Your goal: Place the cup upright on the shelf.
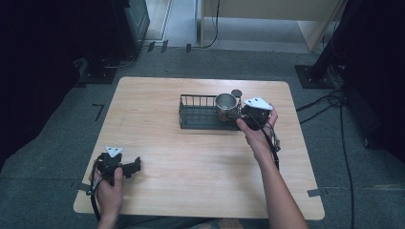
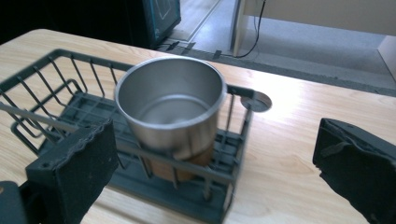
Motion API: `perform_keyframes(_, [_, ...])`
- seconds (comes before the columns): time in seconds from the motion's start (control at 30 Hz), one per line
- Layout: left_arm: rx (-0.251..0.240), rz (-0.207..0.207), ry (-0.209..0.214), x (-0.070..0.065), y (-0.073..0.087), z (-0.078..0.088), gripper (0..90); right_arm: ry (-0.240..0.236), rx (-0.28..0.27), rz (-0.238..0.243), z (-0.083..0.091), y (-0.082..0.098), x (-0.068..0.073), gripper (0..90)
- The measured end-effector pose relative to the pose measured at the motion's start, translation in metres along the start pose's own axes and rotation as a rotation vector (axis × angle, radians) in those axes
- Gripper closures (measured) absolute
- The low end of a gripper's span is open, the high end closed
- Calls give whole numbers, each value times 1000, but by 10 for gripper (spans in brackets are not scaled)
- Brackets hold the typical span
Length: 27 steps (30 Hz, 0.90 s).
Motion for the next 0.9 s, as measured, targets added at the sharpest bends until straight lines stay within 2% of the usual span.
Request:
perform_keyframes(0.47, [0,-1,0,0,0,0,0,46,16,-16,16,25,-36,0])
perform_keyframes(0.9, [2,-2,0,0,0,0,0,71,34,-34,26,45,-55,0])
Point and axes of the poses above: each handheld gripper's, and its own axes: z roughly backward along the jaws, y roughly out of its underside, x roughly to its left, the point moved 6 cm from there along -z, roughly forward along the jaws, and after that the axes turned 14 degrees about y, right-handed, at the moved point
